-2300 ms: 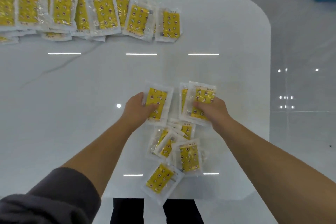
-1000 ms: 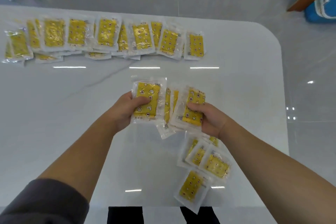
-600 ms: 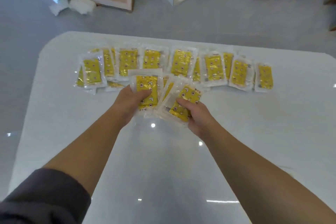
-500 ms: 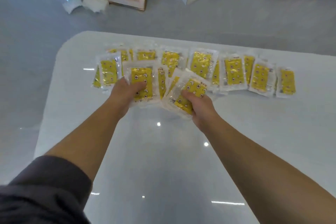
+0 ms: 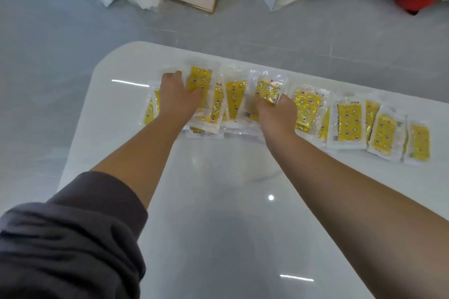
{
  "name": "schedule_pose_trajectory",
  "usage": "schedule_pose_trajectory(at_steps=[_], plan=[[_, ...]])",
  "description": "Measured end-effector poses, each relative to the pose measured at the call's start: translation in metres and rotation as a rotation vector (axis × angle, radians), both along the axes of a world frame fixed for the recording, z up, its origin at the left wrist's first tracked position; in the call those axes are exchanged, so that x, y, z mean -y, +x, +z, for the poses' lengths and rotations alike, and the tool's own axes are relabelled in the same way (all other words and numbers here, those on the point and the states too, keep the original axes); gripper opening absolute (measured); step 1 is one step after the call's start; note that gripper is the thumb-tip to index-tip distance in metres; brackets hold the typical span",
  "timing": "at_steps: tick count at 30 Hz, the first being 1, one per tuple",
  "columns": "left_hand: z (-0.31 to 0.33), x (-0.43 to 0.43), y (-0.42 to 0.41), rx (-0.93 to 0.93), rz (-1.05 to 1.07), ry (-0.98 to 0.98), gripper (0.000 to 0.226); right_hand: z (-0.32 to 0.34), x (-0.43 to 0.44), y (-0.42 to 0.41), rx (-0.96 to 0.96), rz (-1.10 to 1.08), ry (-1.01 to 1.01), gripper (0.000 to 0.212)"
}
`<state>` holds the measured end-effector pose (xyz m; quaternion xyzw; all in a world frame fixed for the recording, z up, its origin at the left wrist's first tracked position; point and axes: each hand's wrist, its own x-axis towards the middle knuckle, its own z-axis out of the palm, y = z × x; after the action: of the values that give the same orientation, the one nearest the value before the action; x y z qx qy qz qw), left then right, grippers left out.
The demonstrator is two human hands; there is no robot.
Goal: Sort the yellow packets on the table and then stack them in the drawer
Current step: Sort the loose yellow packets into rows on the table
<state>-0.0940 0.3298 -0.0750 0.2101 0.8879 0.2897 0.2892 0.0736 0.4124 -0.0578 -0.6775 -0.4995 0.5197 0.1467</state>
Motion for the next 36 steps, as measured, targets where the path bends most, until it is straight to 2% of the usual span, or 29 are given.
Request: schedule_pose_trajectory(at_steps=[3, 6, 10, 15, 17, 19, 22, 26, 29, 33, 36], plan=[[0.002, 0.008, -0.007, -0.018, 0.021, -0.018, 0.046, 0.000, -0.009, 0.020, 0.005, -0.047, 0.073, 0.038], [0.002, 0.016, -0.012, -0.011, 0.123, -0.023, 0.038, 0.003, -0.028, 0.050, 0.051, -0.084, 0.124, 0.028], [-0.003, 0.017, -0.009, -0.042, 0.181, -0.040, 0.053, -0.002, -0.057, 0.089, 0.154, -0.125, 0.153, 0.061], [-0.012, 0.014, 0.006, -0.172, 0.129, -0.163, 0.074, -0.012, -0.070, 0.107, 0.297, 0.085, 0.212, 0.058], [-0.010, 0.013, 0.016, -0.213, 0.106, -0.202, 0.076, -0.015, -0.067, 0.114, 0.327, 0.160, 0.254, 0.057], [-0.003, 0.010, 0.030, -0.263, 0.065, -0.146, 0.071, -0.016, -0.064, 0.125, 0.334, 0.191, 0.286, 0.052], [0.009, 0.004, 0.068, -0.308, -0.044, 0.042, 0.064, -0.012, -0.054, 0.152, 0.325, 0.233, 0.309, 0.041], [0.021, 0.010, 0.156, -0.267, -0.267, 0.169, 0.054, -0.010, -0.028, 0.220, 0.291, 0.295, 0.298, 0.037], [0.022, 0.022, 0.232, -0.200, -0.331, 0.150, 0.046, -0.017, -0.008, 0.288, 0.325, 0.358, 0.260, 0.034], [0.021, 0.039, 0.328, -0.034, -0.378, 0.053, 0.019, -0.028, 0.015, 0.381, 0.342, 0.459, 0.192, 0.029], [0.018, 0.052, 0.396, 0.040, -0.387, -0.011, 0.010, -0.031, 0.027, 0.446, 0.356, 0.524, 0.163, 0.029]])
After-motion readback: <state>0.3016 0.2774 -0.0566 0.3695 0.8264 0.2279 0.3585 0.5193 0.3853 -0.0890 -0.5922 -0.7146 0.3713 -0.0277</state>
